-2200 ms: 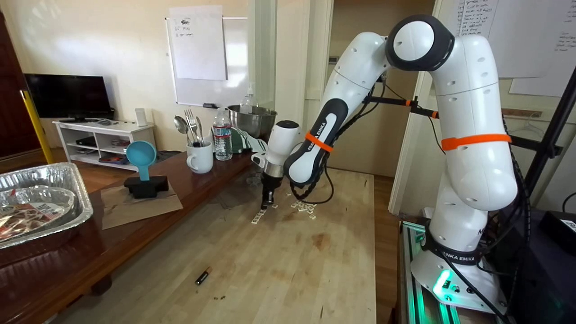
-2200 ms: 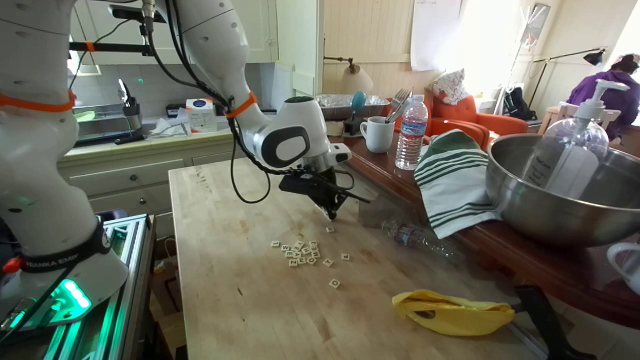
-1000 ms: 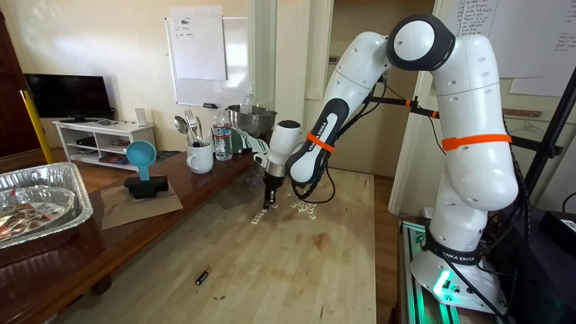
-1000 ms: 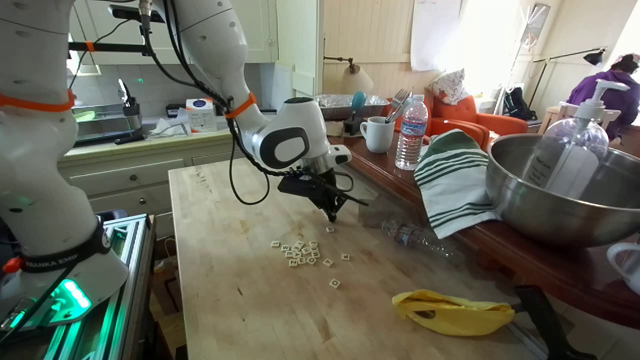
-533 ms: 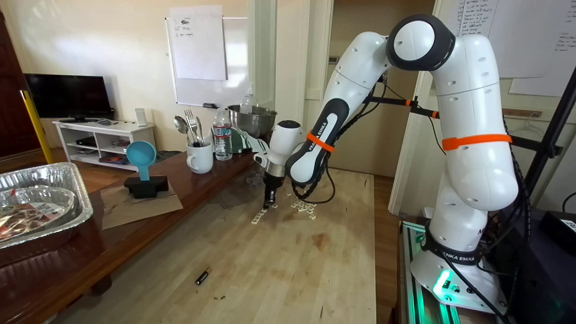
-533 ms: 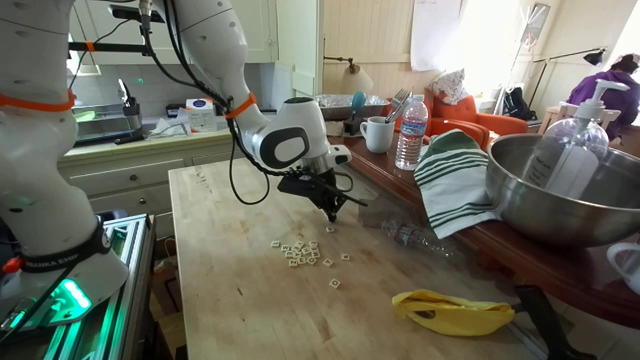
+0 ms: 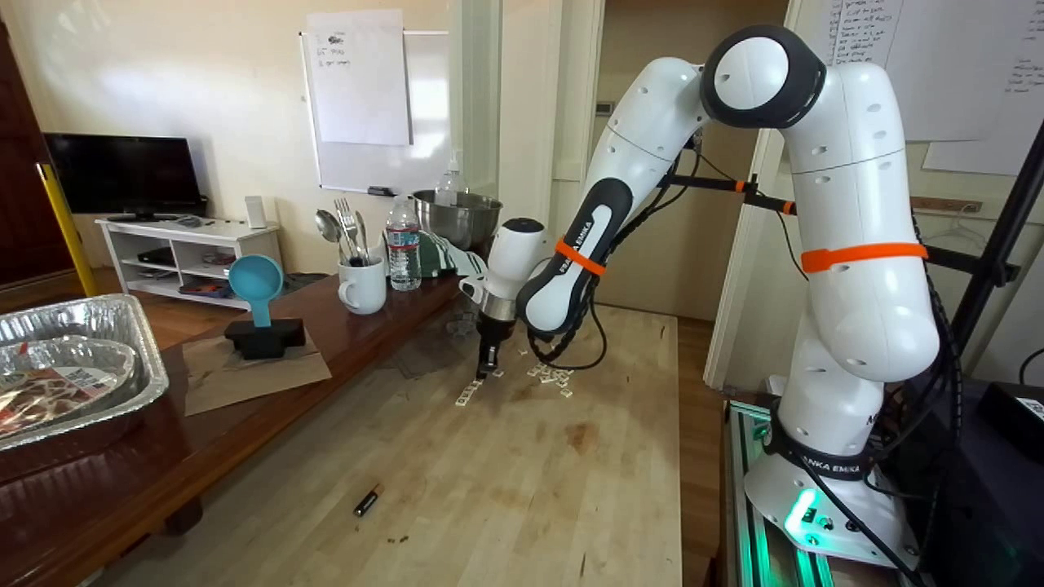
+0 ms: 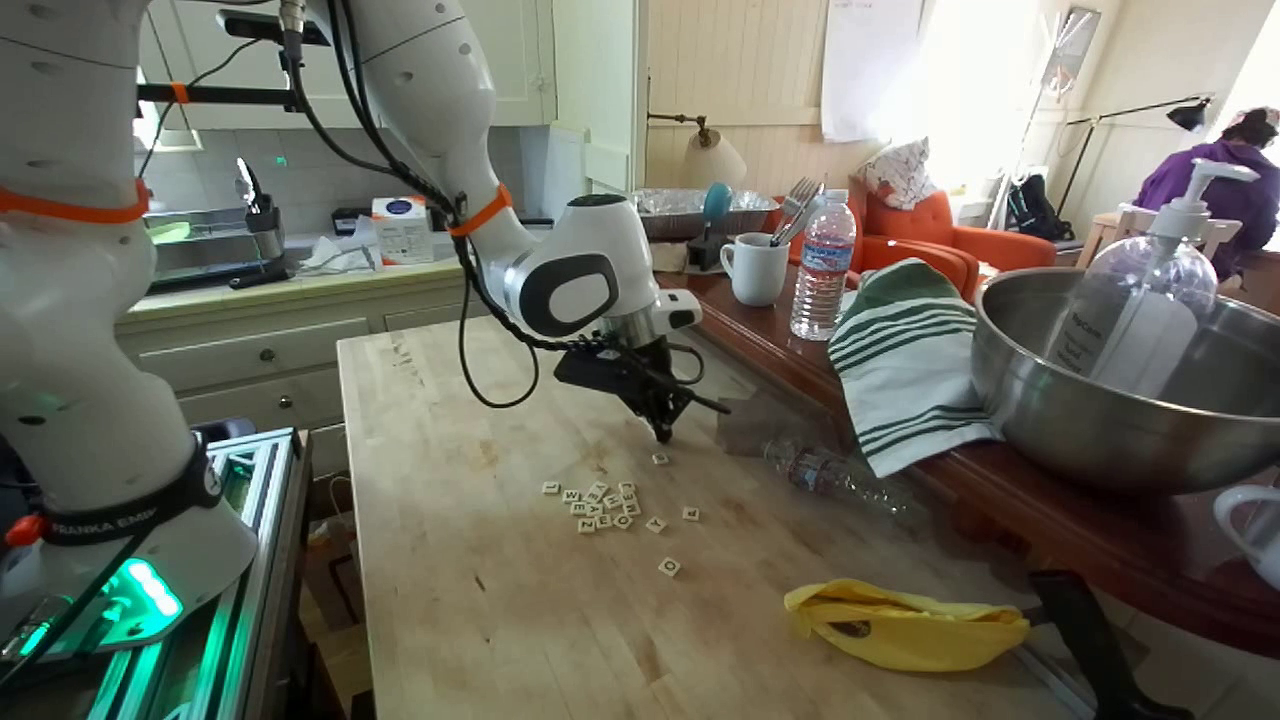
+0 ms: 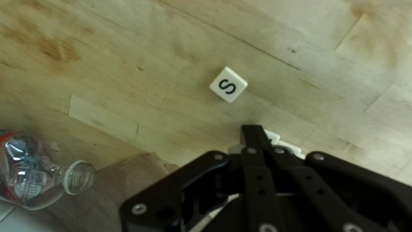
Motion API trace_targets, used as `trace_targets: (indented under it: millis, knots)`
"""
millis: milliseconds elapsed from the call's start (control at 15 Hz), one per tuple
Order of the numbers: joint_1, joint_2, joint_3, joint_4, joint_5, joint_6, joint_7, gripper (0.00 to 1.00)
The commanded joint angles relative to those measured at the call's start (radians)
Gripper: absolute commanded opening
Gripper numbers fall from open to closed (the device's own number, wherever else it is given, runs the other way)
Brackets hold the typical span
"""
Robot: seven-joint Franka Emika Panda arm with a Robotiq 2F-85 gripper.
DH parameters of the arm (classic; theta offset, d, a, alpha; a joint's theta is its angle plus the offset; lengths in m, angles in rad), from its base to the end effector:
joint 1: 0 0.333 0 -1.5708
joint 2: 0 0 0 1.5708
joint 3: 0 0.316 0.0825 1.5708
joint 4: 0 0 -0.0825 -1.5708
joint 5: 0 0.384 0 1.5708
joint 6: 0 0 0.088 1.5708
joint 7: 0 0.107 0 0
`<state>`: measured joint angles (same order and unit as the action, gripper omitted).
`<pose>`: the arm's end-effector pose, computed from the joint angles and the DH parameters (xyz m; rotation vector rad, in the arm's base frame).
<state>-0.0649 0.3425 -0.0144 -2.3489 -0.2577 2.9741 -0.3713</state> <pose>0.5372 -0.0252 0.2138 2.8658 0.7956 0.3808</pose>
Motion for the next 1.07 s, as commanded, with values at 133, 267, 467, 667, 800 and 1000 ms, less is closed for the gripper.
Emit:
trace_targets:
  millis: [133,267,467,667,800,1000]
  knots:
    - [0.006,-0.015,0.003,-0.005,0.003,-0.045,0.03,0.0]
    - [0.011,-0.029,-0.004,-0.011,-0.002,-0.037,0.04,0.0]
    - [0.017,-0.059,-0.007,-0.021,-0.007,-0.033,0.048,0.0]
    - [0.023,-0.09,-0.009,-0.025,-0.01,-0.032,0.056,0.0]
    - [0.015,-0.104,0.014,-0.027,0.012,-0.045,0.049,0.0]
    - [-0.003,-0.118,0.072,-0.028,0.092,-0.092,0.042,0.26]
